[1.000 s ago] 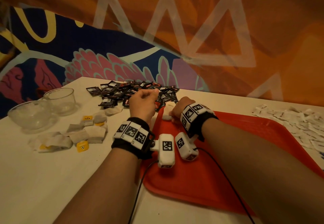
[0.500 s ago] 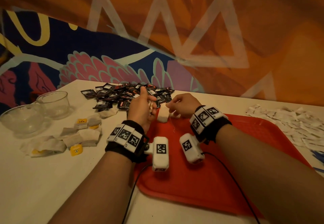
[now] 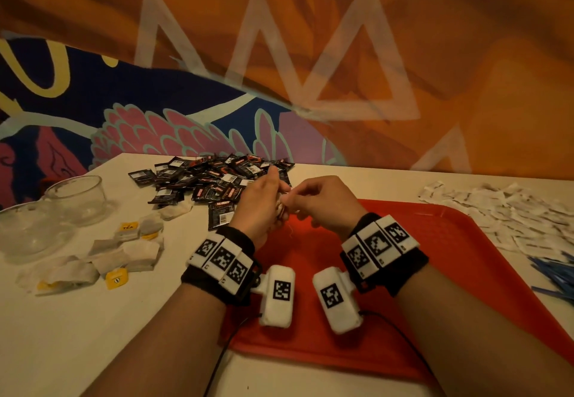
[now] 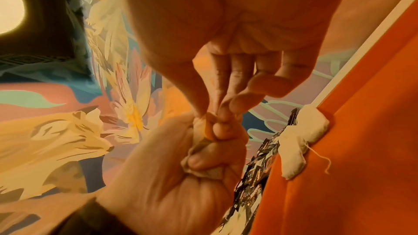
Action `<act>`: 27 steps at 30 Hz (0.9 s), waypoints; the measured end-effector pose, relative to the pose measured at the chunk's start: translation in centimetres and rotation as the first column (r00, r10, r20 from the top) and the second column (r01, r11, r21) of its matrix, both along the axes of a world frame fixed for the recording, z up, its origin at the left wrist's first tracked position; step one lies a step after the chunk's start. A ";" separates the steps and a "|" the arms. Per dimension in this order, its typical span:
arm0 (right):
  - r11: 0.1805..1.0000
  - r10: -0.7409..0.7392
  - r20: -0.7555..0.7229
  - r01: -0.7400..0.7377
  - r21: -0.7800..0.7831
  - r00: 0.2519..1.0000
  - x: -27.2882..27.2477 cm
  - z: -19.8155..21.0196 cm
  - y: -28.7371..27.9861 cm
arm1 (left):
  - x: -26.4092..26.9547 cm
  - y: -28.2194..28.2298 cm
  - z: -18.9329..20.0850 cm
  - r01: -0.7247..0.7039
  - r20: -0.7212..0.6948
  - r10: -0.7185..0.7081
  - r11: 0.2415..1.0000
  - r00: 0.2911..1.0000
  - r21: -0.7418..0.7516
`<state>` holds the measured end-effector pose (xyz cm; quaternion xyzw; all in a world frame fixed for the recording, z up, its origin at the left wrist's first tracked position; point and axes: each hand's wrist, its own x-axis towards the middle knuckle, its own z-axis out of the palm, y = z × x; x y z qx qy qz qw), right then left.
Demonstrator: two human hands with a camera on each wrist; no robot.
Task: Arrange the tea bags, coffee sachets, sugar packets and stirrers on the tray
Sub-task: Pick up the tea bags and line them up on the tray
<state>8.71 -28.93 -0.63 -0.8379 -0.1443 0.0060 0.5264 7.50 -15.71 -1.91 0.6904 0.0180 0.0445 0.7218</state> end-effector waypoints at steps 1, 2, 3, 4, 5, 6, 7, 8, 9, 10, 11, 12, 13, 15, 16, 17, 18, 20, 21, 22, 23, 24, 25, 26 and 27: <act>1.000 -0.006 -0.010 0.006 -0.002 1.000 -0.1 0.0 -0.2 | 0.0 -0.2 -0.1 0.000 0.008 0.000 1.000 1.000 0.010; 1.000 -0.012 -0.032 0.011 -0.010 0.999 -0.2 -0.1 -0.3 | 0.0 -0.4 -0.1 -0.006 0.020 0.005 1.000 1.000 0.020; 1.000 -0.011 -0.069 0.010 -0.013 0.998 -0.2 -0.1 -0.5 | -0.1 -0.5 -0.2 -0.013 0.035 0.012 1.000 0.999 0.022; 1.000 -0.004 -0.115 0.003 -0.008 0.993 -0.3 0.0 -0.7 | -0.1 -0.6 -0.2 -0.017 0.049 0.016 1.000 0.999 0.014; 1.000 0.008 -0.162 -0.008 0.003 0.987 -0.4 -0.1 -0.9 | -0.1 -0.7 -0.3 -0.015 0.064 0.015 1.000 0.998 0.003; 1.000 0.016 -0.200 -0.013 0.018 0.980 -0.4 -0.1 -1.1 | 0.0 -0.7 -0.3 -0.012 0.077 0.012 1.000 0.997 -0.005; 0.999 0.020 -0.229 -0.011 0.039 0.973 -0.4 -0.2 -1.2 | 0.0 -0.8 -0.3 -0.009 0.086 0.009 1.000 0.996 -0.006; 0.998 0.021 -0.248 -0.006 0.063 0.968 -0.5 -0.3 -1.3 | 0.0 -0.8 -0.3 -0.008 0.093 0.008 1.000 0.996 0.000; 0.996 0.019 -0.258 0.003 0.087 0.966 -0.5 -0.4 -1.3 | 0.0 -0.8 -0.3 -0.008 0.101 0.007 1.000 0.995 0.013; 0.994 0.014 -0.258 0.014 0.105 0.966 -0.6 -0.4 -1.4 | 0.0 -0.7 -0.3 -0.008 0.109 0.005 1.000 0.994 0.029; 0.993 0.004 -0.252 0.026 0.117 0.968 -0.6 -0.4 -1.4 | 0.1 -0.6 -0.4 -0.008 0.114 0.002 0.999 0.993 0.047; 0.992 -0.007 -0.240 0.038 0.124 0.971 -0.6 -0.3 -1.4 | 0.1 -0.5 -0.5 -0.008 0.115 0.001 0.998 0.993 0.061; 0.991 -0.015 -0.223 0.044 0.128 0.975 -0.7 -0.2 -1.4 | 0.2 -0.4 -0.6 -0.008 0.111 0.001 0.998 0.994 0.068; 0.991 -0.029 -0.187 0.053 0.124 0.982 -0.9 0.0 -1.4 | 0.3 -0.2 -0.7 -0.011 0.095 0.005 0.998 0.995 0.068; 0.991 -0.038 -0.172 0.059 0.119 0.984 -1.0 0.1 -1.4 | 0.3 -0.2 -0.6 -0.009 0.080 0.004 0.998 0.997 0.062; 0.990 -0.050 -0.160 0.069 0.120 0.986 -1.0 0.2 -1.4 | 0.3 -0.2 -0.5 0.000 0.058 -0.003 0.999 0.998 0.052; 0.988 -0.064 -0.151 0.084 0.127 0.986 -1.0 0.3 -1.5 | 0.2 -0.1 -0.4 0.020 0.028 -0.021 0.999 0.999 0.035; 0.982 -0.104 -0.131 0.122 0.146 0.986 -0.9 0.5 -1.8 | -0.1 -0.2 0.0 0.080 -0.062 -0.082 0.996 0.995 -0.033; 0.977 -0.126 -0.115 0.143 0.155 0.985 -0.8 0.6 -2.0 | -0.3 -0.2 0.2 0.116 -0.113 -0.126 0.989 0.986 -0.095; 0.973 -0.146 -0.100 0.161 0.165 0.984 -0.7 0.7 -2.1 | -0.4 -0.2 0.3 0.149 -0.161 -0.178 0.973 0.971 -0.175; 0.970 -0.159 -0.086 0.172 0.174 0.983 -0.7 0.8 -2.3 | -0.5 -0.1 0.5 0.176 -0.200 -0.233 0.948 0.952 -0.265; 0.967 -0.167 -0.076 0.178 0.180 0.983 -0.7 0.9 -2.4 | -0.5 0.0 0.6 0.192 -0.231 -0.284 0.916 0.931 -0.352; 0.966 -0.171 -0.069 0.181 0.185 0.983 -0.7 1.0 -2.6 | -0.5 0.1 0.7 0.197 -0.255 -0.325 0.884 0.911 -0.424; 0.964 -0.175 -0.063 0.184 0.191 0.983 -0.8 1.2 -2.7 | -0.5 0.3 0.9 0.190 -0.274 -0.349 0.859 0.896 -0.475; 0.963 -0.179 -0.056 0.187 0.194 0.982 -0.8 1.3 -2.8 | -0.5 0.5 1.0 0.173 -0.289 -0.354 0.847 0.890 -0.503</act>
